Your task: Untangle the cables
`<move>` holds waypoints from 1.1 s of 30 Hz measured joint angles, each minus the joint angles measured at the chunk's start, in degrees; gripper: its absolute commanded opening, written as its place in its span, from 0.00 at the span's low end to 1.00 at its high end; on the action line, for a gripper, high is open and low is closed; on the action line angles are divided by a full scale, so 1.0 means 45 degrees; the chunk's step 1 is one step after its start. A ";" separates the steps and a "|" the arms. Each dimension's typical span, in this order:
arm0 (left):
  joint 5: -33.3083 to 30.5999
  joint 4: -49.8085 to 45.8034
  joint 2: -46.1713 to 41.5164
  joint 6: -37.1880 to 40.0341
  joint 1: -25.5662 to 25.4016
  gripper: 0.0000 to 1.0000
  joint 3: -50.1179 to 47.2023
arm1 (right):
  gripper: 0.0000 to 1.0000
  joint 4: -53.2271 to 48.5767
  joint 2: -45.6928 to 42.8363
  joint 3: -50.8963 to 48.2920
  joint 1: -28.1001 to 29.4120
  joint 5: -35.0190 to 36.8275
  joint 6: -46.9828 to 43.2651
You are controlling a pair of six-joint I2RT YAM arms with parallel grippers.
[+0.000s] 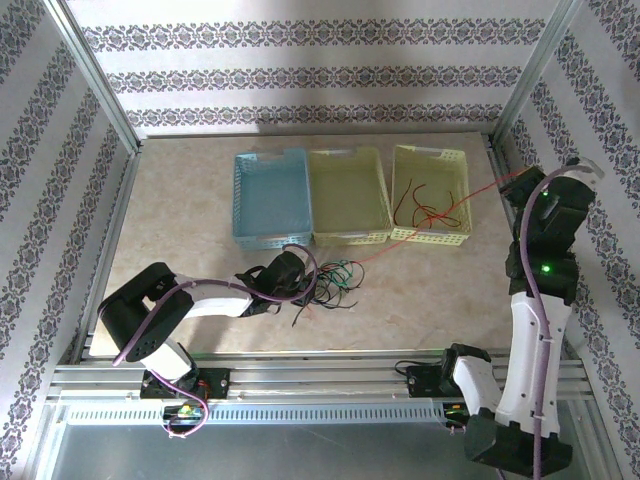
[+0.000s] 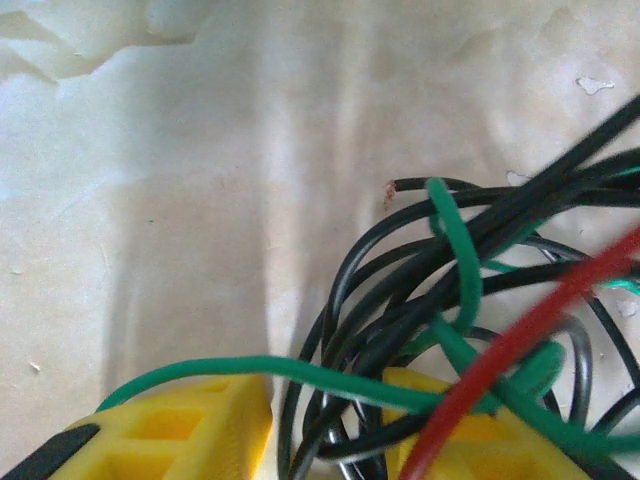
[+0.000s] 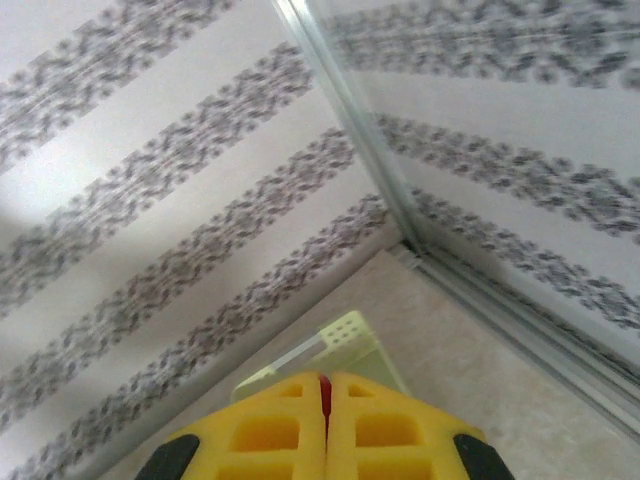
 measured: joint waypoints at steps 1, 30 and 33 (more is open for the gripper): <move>-0.0044 0.0000 0.0000 -0.0073 -0.0010 0.39 0.0000 | 0.00 -0.0044 0.0034 0.0000 -0.0306 -0.0044 0.0185; -0.1535 -0.0073 0.0087 -0.1836 -0.0185 0.54 0.0117 | 0.00 0.1418 0.4682 0.8077 -0.3997 -0.7169 0.3745; -0.1564 -0.0272 0.0165 -0.1695 -0.0185 0.54 0.0267 | 0.00 0.1161 0.5280 0.9238 -0.3133 -0.7490 0.3449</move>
